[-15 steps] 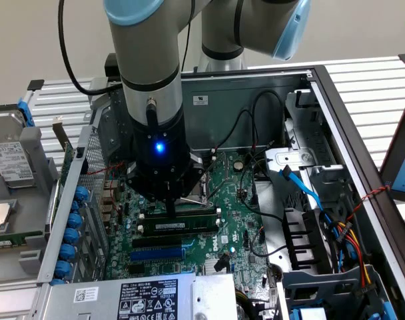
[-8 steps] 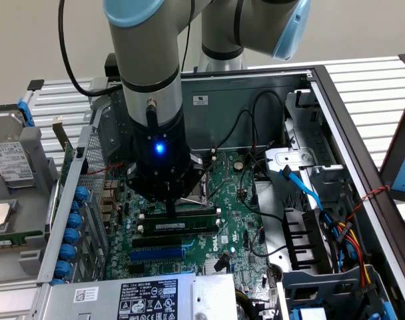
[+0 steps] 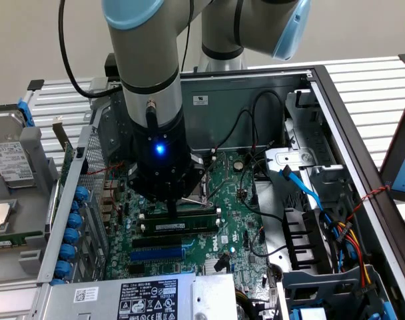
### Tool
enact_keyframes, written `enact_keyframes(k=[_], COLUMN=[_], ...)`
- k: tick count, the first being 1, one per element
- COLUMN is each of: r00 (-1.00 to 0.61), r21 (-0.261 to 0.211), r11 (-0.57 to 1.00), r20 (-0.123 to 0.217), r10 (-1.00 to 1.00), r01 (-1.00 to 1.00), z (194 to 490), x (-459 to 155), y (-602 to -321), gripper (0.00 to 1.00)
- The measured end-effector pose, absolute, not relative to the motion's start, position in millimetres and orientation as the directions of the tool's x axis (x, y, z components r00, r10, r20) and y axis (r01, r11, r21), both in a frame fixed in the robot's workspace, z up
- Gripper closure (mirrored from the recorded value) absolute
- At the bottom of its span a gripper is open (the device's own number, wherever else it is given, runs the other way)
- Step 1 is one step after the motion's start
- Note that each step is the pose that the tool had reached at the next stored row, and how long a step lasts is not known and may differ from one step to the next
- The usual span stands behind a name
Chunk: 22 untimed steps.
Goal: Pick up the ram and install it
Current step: 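Press down the ram until it locks into place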
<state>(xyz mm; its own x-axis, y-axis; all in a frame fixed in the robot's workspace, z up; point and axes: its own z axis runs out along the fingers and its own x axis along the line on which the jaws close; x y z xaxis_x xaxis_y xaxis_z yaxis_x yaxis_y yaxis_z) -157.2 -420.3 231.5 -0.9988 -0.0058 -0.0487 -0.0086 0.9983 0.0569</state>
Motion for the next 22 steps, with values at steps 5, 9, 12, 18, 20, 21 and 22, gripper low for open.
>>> enact_keyframes(k=[5,9,12,18,20,21,22], r00=[-0.999,-0.999,-0.999,-0.999,-0.999,-0.999,-0.999], r21=[0.062,0.062,0.062,0.062,0.062,0.062,0.062], r11=[0.998,0.998,0.998,0.998,0.998,0.998,0.998], r20=[-0.046,-0.046,-0.046,-0.046,-0.046,-0.046,-0.046], r10=[-0.006,-0.005,-0.005,-0.005,-0.005,-0.005,-0.005], r01=[-0.008,-0.008,-0.008,-0.008,-0.008,-0.008,-0.008], z=[243.1,243.1,243.1,243.1,243.1,243.1,243.1], x=[-157.4,-157.4,-157.5,-157.4,-157.4,-157.4,-157.4], y=[-420.8,-420.8,-420.8,-420.8,-420.8,-420.8,-420.8], gripper=[0.89,0.89,0.89,0.89,0.89,0.89,0.89])
